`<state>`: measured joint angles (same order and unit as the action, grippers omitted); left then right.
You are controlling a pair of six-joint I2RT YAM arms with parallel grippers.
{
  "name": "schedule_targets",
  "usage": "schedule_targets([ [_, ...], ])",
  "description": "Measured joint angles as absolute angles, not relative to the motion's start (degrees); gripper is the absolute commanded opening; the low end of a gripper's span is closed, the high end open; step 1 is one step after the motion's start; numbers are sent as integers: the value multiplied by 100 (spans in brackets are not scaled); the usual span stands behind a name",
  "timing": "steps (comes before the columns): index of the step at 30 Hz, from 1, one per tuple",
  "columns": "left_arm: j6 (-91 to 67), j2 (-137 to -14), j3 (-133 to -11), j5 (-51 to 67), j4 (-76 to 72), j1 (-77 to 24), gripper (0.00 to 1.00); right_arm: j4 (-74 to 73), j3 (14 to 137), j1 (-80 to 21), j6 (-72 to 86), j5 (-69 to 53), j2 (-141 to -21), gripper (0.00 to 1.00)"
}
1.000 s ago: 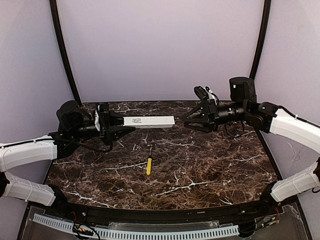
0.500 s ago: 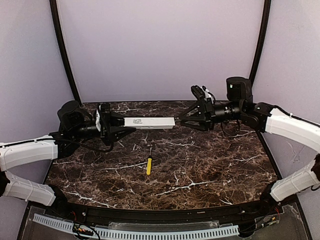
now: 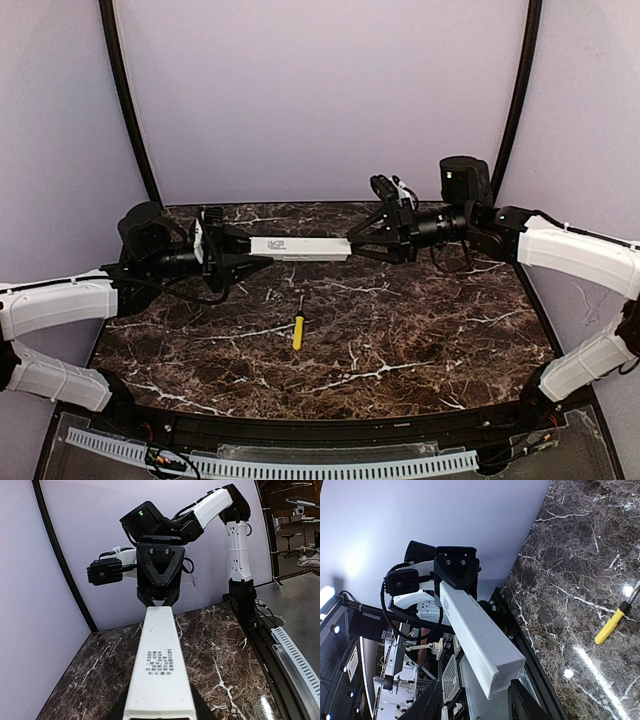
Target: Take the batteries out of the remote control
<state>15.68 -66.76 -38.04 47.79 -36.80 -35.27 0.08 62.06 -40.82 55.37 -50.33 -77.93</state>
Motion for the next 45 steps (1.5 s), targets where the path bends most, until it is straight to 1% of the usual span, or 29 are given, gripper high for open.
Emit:
schedule_targets([
  [8,1490,-6713,-3809,4807,-3684,-3527,0,130,6228,-4160,5610,-5057,-7817,41],
  [20,1476,-6722,-3811,4845,-3763,-3527,0,130,6248,-4174,5631,-5057,-7817,33],
  [42,1614,-6722,-3830,4847,-3754,-3527,0,-25,6324,-4174,5616,-5013,-7815,25],
  [45,1649,-6722,-3833,4840,-3750,-3527,0,-58,6357,-4174,5603,-5000,-7815,21],
])
